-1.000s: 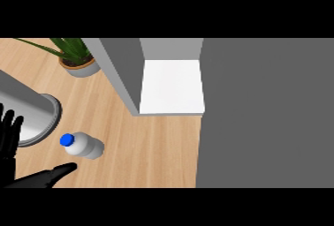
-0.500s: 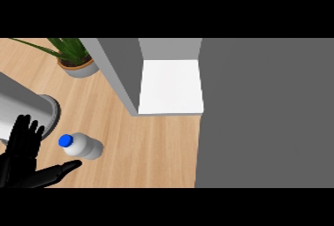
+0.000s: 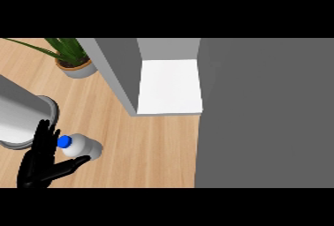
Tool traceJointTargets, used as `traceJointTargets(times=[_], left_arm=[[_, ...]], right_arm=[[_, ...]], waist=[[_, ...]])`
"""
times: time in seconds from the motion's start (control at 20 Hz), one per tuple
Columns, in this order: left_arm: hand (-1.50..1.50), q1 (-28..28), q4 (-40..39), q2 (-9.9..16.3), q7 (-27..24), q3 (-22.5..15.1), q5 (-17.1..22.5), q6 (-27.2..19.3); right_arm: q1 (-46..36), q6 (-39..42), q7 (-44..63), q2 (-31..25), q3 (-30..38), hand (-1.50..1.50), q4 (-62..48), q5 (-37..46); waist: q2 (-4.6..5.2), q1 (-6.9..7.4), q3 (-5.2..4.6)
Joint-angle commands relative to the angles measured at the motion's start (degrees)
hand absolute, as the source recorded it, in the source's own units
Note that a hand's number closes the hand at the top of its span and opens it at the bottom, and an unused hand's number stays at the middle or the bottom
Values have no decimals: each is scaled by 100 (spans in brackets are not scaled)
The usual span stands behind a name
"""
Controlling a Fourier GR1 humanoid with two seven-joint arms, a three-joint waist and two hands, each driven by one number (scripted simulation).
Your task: Pick up the bottled water, place it into the cabinet and close the cabinet
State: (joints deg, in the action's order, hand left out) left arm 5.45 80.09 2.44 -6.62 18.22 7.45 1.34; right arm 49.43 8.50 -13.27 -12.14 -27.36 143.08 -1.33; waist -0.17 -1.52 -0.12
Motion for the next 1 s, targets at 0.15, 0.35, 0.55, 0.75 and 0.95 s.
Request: traceJointTargets(times=[0.15, 0.35, 0.55, 0.75, 0.95], left_arm=[[-150, -562, -1772, 186, -1162, 166, 87, 561], [-150, -819, -2838, 287, -2011, 337, 24, 705], [-150, -1230, -3805, 456, -2596, 386, 12, 1059], [150, -1327, -4226, 316, -3190, 361, -126, 939], [150, -1538, -4491, 424, -3553, 98, -683, 362]], right_arm=[[246, -84, 368, -421, 235, -150, 1108, 40], [653, -109, -68, -515, -230, -150, 1070, 431], [707, -106, -699, -619, -5, -150, 562, 270], [1136, -173, -671, -919, -114, -150, 1035, 368], [848, -380, -719, -784, -359, -150, 638, 580]], waist=[[24, 39, -2], [8, -38, -8], [14, -53, -5], [9, -64, -7], [18, 0, -2]])
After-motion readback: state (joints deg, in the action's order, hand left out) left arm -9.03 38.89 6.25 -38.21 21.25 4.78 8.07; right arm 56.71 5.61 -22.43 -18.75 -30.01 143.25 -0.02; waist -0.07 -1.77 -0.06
